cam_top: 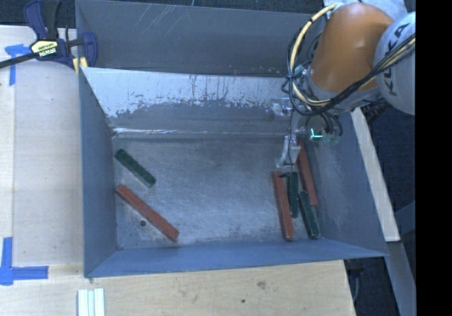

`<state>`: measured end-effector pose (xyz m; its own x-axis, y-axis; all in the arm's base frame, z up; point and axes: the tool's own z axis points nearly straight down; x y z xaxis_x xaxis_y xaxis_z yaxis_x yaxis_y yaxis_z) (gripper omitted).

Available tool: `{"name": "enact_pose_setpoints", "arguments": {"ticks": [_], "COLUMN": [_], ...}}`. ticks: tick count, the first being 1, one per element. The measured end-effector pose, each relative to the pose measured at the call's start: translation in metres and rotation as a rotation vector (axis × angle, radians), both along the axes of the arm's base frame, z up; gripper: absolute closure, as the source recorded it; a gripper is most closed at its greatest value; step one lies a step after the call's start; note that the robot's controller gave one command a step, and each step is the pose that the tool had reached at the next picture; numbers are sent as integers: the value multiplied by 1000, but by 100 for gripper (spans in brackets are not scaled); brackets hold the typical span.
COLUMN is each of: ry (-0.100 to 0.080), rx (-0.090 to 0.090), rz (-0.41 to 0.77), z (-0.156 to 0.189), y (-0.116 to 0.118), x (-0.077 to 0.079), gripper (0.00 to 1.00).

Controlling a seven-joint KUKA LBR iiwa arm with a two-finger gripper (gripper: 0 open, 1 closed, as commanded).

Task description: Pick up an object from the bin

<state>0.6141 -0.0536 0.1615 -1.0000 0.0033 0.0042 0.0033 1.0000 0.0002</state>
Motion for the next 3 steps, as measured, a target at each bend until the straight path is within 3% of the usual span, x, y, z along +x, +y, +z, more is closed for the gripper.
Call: {"name": "enact_pose_setpoints", "arguments": {"ticks": [1,2,3], "ry": [-8,-12,-13], "rx": [-1,-1,-3], "rz": [1,65,184], "z": [5,-1,-57], "y": [0,-11,-16], "x": [2,-17,-45], "gripper": [0,0,0]}}
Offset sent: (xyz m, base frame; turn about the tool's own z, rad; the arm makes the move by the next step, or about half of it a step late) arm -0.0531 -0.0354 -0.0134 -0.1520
